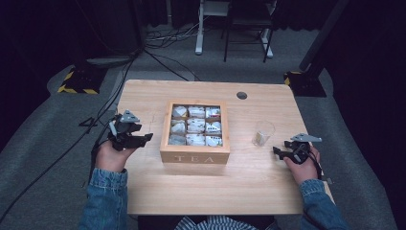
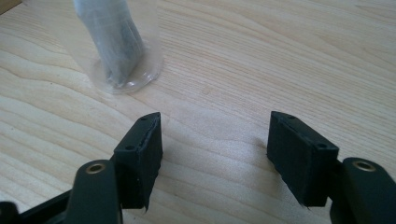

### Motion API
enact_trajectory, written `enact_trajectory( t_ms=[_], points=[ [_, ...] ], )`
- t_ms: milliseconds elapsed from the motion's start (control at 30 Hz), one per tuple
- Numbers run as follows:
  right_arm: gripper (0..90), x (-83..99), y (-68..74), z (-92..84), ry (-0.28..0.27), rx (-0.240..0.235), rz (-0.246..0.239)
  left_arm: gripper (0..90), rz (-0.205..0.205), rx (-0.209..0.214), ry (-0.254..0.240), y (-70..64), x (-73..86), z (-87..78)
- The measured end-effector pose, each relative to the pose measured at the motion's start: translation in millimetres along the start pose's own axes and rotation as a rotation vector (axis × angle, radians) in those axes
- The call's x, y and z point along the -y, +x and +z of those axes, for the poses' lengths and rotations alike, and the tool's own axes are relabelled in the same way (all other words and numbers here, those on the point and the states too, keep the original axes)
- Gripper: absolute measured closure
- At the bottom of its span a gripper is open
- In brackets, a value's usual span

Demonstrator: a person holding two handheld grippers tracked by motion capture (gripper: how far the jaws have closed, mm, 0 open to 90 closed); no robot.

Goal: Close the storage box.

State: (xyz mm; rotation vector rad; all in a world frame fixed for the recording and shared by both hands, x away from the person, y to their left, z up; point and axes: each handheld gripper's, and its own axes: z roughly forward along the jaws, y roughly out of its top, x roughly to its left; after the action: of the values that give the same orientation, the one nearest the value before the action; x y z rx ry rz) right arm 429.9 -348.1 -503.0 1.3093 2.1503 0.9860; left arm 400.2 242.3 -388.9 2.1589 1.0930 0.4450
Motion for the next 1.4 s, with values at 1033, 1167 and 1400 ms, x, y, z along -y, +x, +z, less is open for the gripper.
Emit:
enact_trajectory(
  t_ms=[1033, 1167, 1400],
  points=[
    [36.1, 0.3, 0.9, -0.4, -0.001, -0.003, 0.005, 39.3, -0.146, -0.163, 0.037, 54.0, 35.6, 65.9],
    [36.1, 0.3, 0.9, -0.4, -0.001, -0.003, 0.005, 39.0, -0.151, -0.154, 0.069, 54.1, 37.3, 78.7],
    [36.1, 0.3, 0.9, -0.4, -0.001, -0.003, 0.005, 37.0, -0.195, -0.137, 0.111, 62.6, 48.2, 94.4]
  ],
)
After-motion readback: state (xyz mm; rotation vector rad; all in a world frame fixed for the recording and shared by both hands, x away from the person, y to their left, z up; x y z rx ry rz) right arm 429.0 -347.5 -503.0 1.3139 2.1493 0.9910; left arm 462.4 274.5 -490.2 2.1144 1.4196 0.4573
